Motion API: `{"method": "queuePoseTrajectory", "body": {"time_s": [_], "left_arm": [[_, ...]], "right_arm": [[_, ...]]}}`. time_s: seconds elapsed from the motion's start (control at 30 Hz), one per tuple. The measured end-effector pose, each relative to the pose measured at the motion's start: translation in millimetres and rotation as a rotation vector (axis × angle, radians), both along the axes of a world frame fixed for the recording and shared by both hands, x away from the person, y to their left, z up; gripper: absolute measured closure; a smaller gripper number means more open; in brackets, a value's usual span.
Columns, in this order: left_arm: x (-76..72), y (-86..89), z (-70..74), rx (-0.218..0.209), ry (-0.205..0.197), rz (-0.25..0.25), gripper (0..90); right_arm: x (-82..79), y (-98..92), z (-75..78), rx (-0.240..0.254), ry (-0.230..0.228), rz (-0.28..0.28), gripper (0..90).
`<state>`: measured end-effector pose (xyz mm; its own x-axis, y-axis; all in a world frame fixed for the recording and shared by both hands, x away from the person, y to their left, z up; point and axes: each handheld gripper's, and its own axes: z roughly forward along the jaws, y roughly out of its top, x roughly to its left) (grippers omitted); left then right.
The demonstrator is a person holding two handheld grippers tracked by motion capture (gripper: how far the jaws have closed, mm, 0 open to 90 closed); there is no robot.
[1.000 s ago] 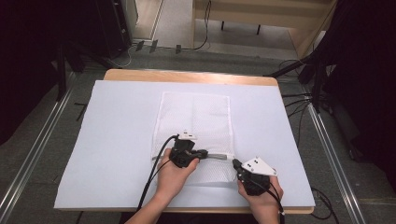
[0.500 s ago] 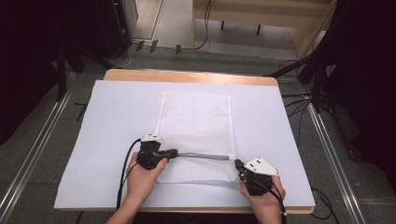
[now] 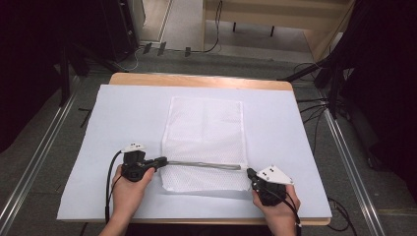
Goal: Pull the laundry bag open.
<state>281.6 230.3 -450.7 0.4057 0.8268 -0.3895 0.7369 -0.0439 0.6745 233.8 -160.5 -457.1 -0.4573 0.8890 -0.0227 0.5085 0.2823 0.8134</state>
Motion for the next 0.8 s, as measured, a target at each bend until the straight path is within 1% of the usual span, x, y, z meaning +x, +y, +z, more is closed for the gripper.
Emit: {"method": "queuePoseTrajectory", "body": {"time_s": [0.03, 0.1, 0.17, 0.37, 0.53, 0.6, 0.63, 0.67, 0.7, 0.73, 0.77, 0.8], "left_arm": [[-1.2, 5.1, 0.1, 0.004, 0.001, 0.013, 87.6], [-1.8, 7.5, -0.4, 0.004, 0.001, 0.015, 87.6], [-3.7, 12.5, -2.4, 0.008, 0.009, 0.025, 87.6], [-6.2, 16.3, -5.2, 0.010, 0.012, 0.031, 87.6], [-9.2, 15.3, -4.8, 0.019, 0.009, 0.030, 87.6], [-11.3, 14.8, -4.3, 0.017, 0.010, 0.034, 87.5], [-12.4, 14.8, -4.2, 0.009, 0.013, 0.038, 87.3], [-12.8, 15.1, -4.4, -0.001, 0.016, 0.031, 86.7], [-13.8, 15.5, -4.5, -0.022, 0.007, 0.017, 84.8], [-15.4, 15.4, -4.4, -0.041, -0.009, 0.009, 78.2], [-15.4, 15.4, -4.4, -0.041, -0.009, 0.009, 70.6], [-17.5, 15.3, -4.0, -0.034, -0.028, 0.017, 64.9]], "right_arm": [[0.0, -0.2, -0.1, -0.003, 0.000, -0.002, 90.0], [0.2, -0.4, -0.2, 0.003, 0.003, -0.005, 90.0], [1.2, -1.7, -0.8, 0.004, 0.001, -0.002, 90.0], [0.8, -0.5, -0.6, 0.007, 0.008, 0.000, 90.0], [0.5, -0.3, -0.8, 0.008, 0.008, -0.002, 90.0], [0.7, -0.4, -0.8, 0.014, 0.012, 0.002, 90.0], [1.4, -0.9, -1.7, 0.024, 0.013, 0.020, 90.0], [1.9, -1.2, -2.8, 0.030, 0.019, 0.026, 90.0], [1.9, -1.4, -4.0, 0.039, 0.027, 0.024, 87.9], [2.4, -2.1, -5.5, 0.043, 0.026, 0.024, 80.9], [2.6, -2.7, -6.8, 0.052, 0.022, 0.022, 73.2], [2.7, -3.7, -7.3, 0.058, 0.019, 0.023, 68.4]]}}
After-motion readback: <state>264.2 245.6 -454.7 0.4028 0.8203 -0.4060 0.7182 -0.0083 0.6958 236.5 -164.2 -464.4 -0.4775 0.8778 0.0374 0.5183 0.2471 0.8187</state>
